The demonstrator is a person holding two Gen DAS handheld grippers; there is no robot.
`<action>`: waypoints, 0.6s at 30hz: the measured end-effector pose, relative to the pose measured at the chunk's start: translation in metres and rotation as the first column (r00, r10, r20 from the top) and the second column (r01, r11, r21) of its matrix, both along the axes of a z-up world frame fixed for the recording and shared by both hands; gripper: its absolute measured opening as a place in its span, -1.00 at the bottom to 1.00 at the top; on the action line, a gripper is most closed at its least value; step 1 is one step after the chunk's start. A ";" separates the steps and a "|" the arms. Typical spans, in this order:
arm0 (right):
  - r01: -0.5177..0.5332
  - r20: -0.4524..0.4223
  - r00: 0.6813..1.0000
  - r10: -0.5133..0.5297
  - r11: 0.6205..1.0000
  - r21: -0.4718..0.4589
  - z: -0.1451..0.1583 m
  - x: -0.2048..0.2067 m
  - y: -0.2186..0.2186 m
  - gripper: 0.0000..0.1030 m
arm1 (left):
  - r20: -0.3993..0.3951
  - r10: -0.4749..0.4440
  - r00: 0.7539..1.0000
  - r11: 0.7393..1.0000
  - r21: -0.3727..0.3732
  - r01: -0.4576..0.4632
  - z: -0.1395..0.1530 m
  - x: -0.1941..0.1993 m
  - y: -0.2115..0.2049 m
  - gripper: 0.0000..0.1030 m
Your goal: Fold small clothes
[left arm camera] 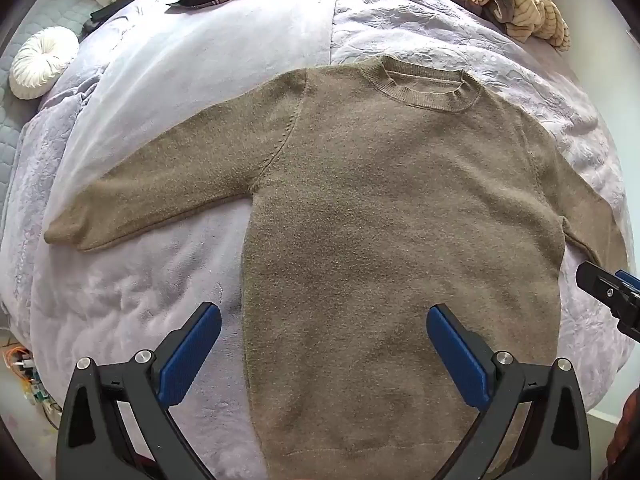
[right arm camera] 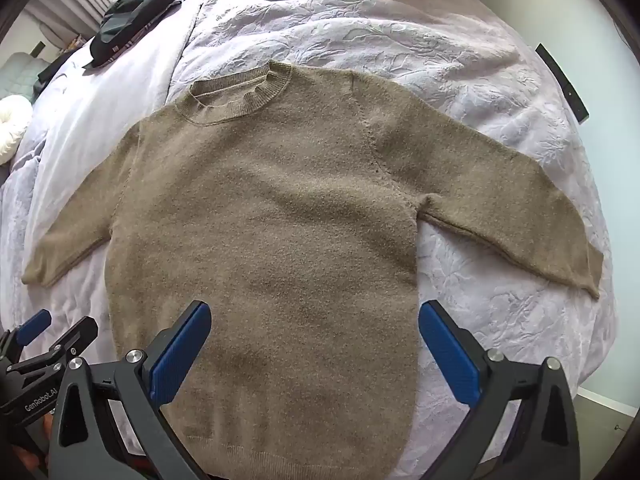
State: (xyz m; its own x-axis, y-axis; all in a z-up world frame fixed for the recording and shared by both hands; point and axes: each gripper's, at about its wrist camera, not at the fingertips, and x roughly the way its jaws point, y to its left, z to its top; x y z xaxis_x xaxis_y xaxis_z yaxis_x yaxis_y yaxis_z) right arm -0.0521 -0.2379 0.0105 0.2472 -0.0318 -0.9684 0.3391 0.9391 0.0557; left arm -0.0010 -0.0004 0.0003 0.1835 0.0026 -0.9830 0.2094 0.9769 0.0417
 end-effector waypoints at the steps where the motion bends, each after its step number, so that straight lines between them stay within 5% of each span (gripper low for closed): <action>1: 0.000 0.004 1.000 0.000 1.000 0.002 0.000 0.000 0.000 1.00 | 0.001 0.000 1.000 1.000 0.000 0.000 0.000 0.000 0.000 1.00; 18: 0.004 0.000 1.000 -0.004 1.000 0.000 0.000 -0.001 0.001 1.00 | 0.000 0.004 1.000 1.000 -0.004 -0.004 0.000 -0.003 0.000 1.00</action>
